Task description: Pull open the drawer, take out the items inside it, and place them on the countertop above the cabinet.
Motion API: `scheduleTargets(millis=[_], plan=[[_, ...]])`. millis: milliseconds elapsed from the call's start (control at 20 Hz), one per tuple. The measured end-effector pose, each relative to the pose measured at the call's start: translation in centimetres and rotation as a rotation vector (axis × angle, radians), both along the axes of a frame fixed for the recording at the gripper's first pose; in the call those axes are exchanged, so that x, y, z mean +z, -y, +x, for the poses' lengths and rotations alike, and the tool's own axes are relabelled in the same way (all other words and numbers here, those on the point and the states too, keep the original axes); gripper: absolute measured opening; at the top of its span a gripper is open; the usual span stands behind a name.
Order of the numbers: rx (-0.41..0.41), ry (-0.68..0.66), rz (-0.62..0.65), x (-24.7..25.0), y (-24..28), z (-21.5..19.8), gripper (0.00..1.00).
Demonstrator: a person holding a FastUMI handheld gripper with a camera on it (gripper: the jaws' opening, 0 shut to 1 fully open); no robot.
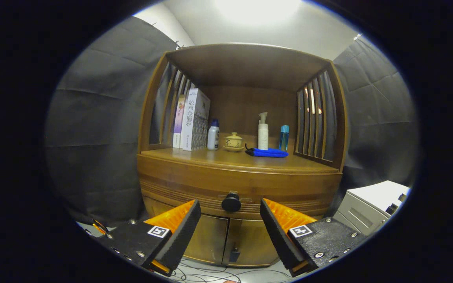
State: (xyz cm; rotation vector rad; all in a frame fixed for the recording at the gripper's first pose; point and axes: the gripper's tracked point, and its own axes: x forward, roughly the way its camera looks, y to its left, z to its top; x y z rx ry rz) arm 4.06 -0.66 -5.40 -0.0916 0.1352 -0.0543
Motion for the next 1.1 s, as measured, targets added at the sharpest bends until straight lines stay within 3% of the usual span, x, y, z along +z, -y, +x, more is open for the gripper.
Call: scheduleTargets(millis=[500,800,950,1100], plan=[[-0.08,-0.108,0.042,-3.9,1.4,7.2,0.91],[-0.069,-0.172,0.045,-5.8,1.5,8.3,0.54],[-0.07,-0.207,0.069,-5.7,1.4,7.9,0.42],[-0.075,-0.204,0.074,-5.6,1.2,6.6,0.39]])
